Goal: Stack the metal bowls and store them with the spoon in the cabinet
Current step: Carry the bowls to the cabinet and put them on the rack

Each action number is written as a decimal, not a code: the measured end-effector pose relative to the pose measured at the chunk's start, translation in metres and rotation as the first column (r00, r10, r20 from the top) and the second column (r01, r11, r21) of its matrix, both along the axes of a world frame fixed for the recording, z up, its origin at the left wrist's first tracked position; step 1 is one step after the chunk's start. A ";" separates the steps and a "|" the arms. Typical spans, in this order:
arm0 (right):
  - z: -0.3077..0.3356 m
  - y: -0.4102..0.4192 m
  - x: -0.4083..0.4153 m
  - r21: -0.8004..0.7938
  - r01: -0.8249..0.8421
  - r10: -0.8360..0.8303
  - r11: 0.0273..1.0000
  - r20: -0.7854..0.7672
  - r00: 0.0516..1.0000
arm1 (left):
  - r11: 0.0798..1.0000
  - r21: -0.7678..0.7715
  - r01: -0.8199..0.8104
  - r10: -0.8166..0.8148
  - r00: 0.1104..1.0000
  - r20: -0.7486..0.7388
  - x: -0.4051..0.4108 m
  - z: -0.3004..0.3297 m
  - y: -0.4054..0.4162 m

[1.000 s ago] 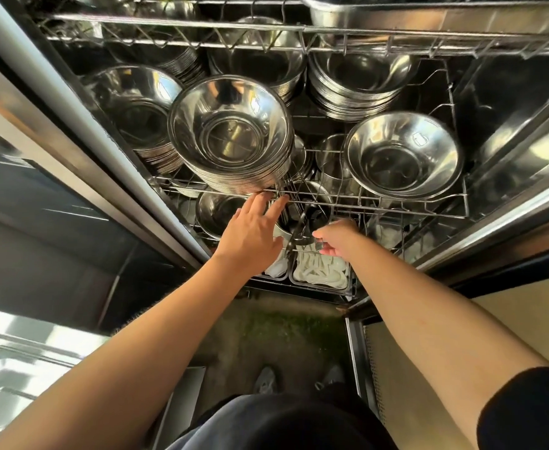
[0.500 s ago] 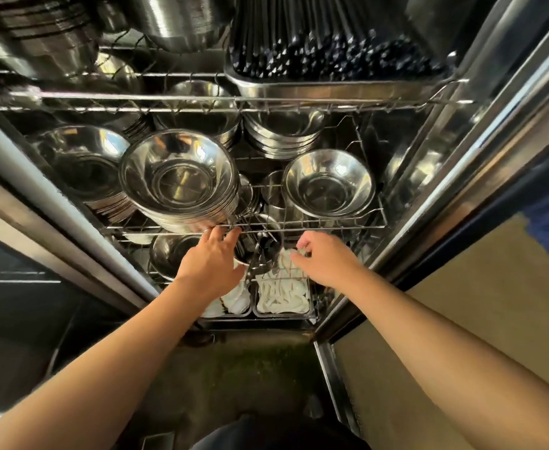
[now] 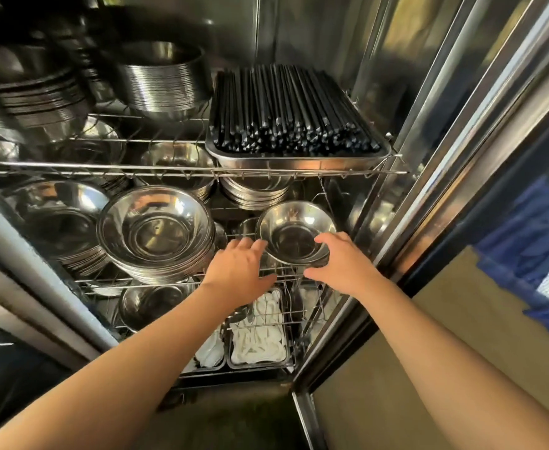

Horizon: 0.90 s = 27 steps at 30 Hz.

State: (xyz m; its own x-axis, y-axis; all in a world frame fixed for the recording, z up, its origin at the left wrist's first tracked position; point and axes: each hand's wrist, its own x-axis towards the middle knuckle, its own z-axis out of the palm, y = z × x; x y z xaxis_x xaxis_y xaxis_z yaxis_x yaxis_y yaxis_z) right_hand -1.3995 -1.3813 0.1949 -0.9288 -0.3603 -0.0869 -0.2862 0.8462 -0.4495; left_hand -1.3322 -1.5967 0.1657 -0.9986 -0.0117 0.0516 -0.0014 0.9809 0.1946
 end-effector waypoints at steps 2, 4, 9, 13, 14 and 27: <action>0.000 -0.001 -0.007 -0.065 0.056 -0.051 0.996 0.084 0.995 | 0.999 -0.006 0.046 -0.046 0.999 0.019 -0.016 0.001 0.006; -0.001 -0.003 -0.014 -0.063 0.091 -0.083 0.994 0.116 0.990 | 0.997 -0.027 0.073 -0.072 0.997 0.029 -0.031 0.000 0.011; -0.005 -0.005 -0.025 -0.017 0.130 -0.126 0.991 0.167 0.978 | 0.996 -0.060 0.070 -0.062 0.991 0.117 -0.051 -0.008 0.017; -0.005 -0.008 -0.027 -0.033 0.124 -0.118 0.992 0.132 0.984 | 1.000 -0.008 0.028 -0.027 0.994 0.109 -0.054 -0.015 0.015; -0.004 -0.009 -0.026 -0.023 0.127 -0.123 0.992 0.117 0.985 | 1.000 0.008 0.022 -0.022 0.995 0.099 -0.053 -0.016 0.013; -0.007 -0.026 -0.011 0.015 0.055 -0.056 0.998 0.098 0.994 | 0.999 -0.037 0.015 -0.012 0.997 0.079 -0.028 -0.021 -0.011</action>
State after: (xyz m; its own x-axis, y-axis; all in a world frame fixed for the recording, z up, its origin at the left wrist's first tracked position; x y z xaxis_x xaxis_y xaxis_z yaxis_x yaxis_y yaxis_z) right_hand -1.4101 -1.4070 0.1884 -0.9342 -0.3067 -0.1824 -0.1935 0.8650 -0.4630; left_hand -1.3600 -1.6073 0.1451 -0.9996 0.0023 -0.0270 -0.0020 0.9875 0.1577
